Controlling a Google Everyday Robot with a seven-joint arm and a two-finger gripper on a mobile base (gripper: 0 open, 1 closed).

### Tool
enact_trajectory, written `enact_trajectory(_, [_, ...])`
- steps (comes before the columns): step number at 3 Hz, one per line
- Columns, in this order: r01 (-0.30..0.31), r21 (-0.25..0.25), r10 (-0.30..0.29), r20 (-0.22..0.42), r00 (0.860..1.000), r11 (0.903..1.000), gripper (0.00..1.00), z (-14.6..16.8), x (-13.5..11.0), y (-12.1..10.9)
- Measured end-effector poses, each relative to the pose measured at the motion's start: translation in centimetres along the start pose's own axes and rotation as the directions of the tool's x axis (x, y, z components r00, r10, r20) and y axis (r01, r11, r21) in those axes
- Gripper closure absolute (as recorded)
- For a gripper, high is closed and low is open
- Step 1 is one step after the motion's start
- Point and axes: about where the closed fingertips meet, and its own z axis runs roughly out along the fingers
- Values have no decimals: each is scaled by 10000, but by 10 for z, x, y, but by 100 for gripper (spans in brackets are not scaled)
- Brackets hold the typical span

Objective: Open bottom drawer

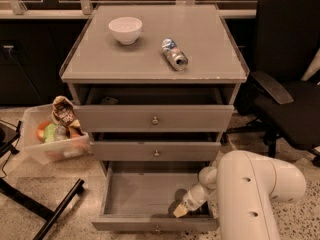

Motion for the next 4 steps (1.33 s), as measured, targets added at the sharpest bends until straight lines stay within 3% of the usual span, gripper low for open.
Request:
enact_trajectory(1, [-201,-56,201,-69,9998,9998,100,5,13,6])
enact_trajectory(2, [-252,-72,251,-121,9996,9997,81,5,16,8])
enact_trajectory(4, [-490,-102,485,-500,9976,9987,35,11,33,16])
